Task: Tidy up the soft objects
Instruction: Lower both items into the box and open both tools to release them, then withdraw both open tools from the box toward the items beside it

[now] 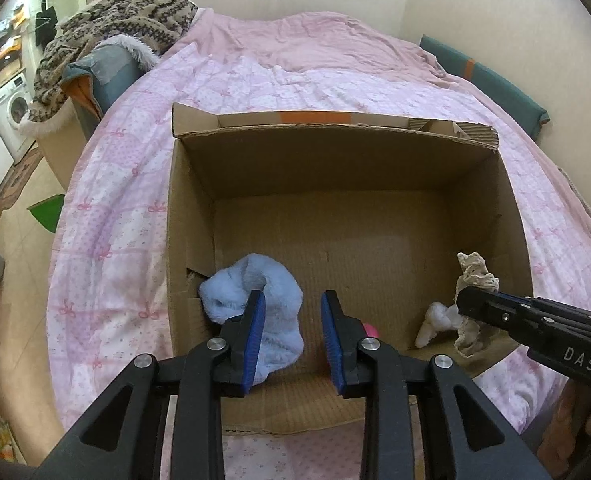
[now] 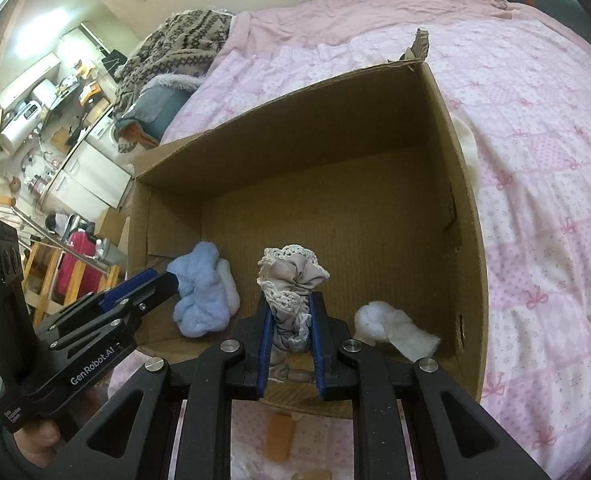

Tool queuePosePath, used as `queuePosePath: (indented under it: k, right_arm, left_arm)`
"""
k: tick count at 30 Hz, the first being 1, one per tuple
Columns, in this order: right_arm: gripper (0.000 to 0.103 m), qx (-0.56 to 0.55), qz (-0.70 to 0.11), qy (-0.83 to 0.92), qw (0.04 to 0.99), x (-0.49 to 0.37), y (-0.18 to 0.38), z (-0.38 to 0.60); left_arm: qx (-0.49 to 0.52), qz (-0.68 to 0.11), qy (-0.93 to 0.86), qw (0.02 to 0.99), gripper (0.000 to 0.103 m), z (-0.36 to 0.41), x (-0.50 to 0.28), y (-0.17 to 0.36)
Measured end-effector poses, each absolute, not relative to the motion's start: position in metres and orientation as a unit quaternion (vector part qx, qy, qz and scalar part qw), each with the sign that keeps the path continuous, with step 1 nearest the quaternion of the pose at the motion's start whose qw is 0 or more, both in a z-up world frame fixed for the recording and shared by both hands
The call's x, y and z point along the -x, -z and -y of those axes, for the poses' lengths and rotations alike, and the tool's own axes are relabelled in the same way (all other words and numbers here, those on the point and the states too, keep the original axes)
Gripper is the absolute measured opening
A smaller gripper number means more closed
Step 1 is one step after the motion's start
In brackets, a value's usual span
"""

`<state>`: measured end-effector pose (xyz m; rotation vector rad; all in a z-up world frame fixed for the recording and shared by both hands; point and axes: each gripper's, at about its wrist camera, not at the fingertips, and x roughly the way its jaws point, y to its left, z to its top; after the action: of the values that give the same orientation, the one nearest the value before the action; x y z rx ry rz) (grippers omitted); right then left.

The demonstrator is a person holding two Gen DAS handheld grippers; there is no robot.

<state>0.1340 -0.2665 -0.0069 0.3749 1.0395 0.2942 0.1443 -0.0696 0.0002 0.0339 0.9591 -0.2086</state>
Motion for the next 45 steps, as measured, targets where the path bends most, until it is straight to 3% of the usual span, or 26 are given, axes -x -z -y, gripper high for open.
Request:
queuePosePath:
  k: [4, 8, 10, 11, 12, 33, 45]
  right_arm:
    - [0.021, -0.177, -0.49, -0.14, 0.842, -0.134, 0.006, 0.266]
    - [0.03, -0.178, -0.485, -0.137, 0.845, -0.133, 0.005, 0.268]
    - [0.051, -0.183, -0.482, -0.134, 0.846, -0.133, 0.004, 0.27]
    - [0.074, -0.187, -0.48, -0.131, 0.847, -0.133, 0.003, 0.272]
    - [0.078, -0.193, -0.474, -0.13, 0.849, -0.132, 0.001, 0.274]
    - [0.077, -0.167, -0.437, -0.136, 0.873, -0.081, -0.054, 0.268]
    - [0.077, -0.171, -0.451, -0.119, 0.868, -0.031, -0.042, 0.272]
  left_arm:
    - [-0.019, -0.451, 0.094, 0.887, 0.046, 0.069, -0.141, -0.004]
    - [-0.018, -0.439, 0.092, 0.893, 0.061, 0.068, -0.139, -0.011]
    - [-0.016, -0.437, 0.09, 0.895, 0.063, 0.066, -0.138, -0.013]
    - [-0.015, -0.437, 0.089, 0.895, 0.064, 0.066, -0.138, -0.013]
    - [-0.013, -0.438, 0.089, 0.894, 0.064, 0.065, -0.138, -0.014]
    - [-0.011, -0.425, 0.059, 0.903, 0.064, 0.04, -0.092, -0.046]
    - [0.038, -0.465, 0.044, 0.884, 0.064, 0.011, -0.052, -0.033]
